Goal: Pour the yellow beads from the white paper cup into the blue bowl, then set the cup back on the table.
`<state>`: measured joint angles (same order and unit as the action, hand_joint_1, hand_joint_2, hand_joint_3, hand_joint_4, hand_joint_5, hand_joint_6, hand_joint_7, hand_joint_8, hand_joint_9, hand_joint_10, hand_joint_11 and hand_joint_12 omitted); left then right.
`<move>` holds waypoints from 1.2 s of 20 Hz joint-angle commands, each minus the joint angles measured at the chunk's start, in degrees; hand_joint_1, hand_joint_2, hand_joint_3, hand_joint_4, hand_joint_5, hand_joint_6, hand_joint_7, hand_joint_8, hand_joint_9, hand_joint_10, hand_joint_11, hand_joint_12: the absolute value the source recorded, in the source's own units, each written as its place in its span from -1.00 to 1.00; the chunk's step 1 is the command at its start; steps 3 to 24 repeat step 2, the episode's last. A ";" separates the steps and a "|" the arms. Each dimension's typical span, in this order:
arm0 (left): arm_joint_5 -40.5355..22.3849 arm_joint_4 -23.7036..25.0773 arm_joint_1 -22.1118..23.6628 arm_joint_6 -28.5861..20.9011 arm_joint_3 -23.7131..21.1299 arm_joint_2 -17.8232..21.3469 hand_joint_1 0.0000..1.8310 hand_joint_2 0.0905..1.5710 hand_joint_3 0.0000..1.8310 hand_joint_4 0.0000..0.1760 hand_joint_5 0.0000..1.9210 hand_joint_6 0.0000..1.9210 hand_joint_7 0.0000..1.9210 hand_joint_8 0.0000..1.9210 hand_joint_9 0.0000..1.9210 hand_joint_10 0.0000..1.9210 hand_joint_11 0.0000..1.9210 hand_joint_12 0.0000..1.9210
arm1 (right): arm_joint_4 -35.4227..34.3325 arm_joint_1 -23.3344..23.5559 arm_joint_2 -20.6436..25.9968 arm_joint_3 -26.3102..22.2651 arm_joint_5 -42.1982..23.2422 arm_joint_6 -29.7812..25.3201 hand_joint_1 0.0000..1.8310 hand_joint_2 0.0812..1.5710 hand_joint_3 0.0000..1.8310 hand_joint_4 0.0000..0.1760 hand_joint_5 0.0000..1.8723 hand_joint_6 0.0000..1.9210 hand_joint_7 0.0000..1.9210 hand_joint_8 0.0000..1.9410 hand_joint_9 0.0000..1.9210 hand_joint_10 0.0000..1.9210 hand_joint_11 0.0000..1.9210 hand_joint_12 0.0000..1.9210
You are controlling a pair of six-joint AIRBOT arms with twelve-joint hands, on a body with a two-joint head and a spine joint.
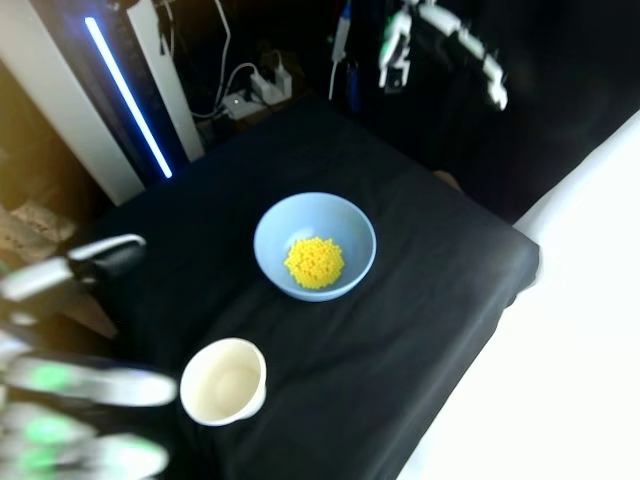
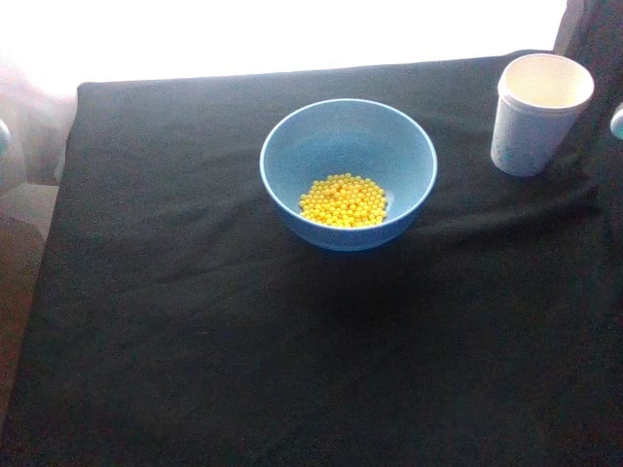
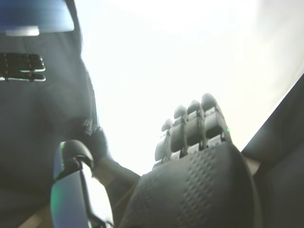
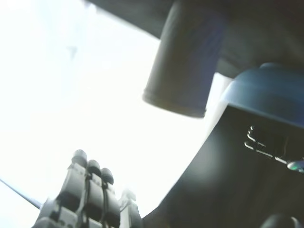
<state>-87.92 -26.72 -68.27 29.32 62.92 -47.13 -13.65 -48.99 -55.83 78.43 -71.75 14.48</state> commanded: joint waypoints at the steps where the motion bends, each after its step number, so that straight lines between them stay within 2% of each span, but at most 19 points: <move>1: -7.65 -0.64 0.15 0.16 -0.02 0.70 -0.67 0.18 -1.00 -0.01 -0.94 -1.00 -0.84 -1.00 -0.86 -1.00 -1.00 -0.66 | -0.80 0.19 0.35 -0.20 -7.13 -0.17 -0.17 -0.39 -0.99 1.00 -1.00 -1.00 -1.00 -1.00 -1.00 -1.00 -1.00 -1.00; 2: -8.61 -0.52 0.15 0.20 -0.29 1.19 -0.66 0.21 -0.99 -0.28 -0.96 -1.00 -0.85 -1.00 -0.86 -1.00 -1.00 -0.65 | -0.78 0.16 0.40 -0.41 -7.88 -0.17 -0.20 -0.40 -0.99 1.00 -1.00 -1.00 -1.00 -1.00 -1.00 -1.00 -1.00 -1.00; 24: -8.61 -0.52 0.15 0.20 -0.29 1.19 -0.66 0.21 -0.99 -0.28 -0.96 -1.00 -0.85 -1.00 -0.86 -1.00 -1.00 -0.65 | -0.78 0.16 0.40 -0.41 -7.88 -0.17 -0.20 -0.40 -0.99 1.00 -1.00 -1.00 -1.00 -1.00 -1.00 -1.00 -1.00 -1.00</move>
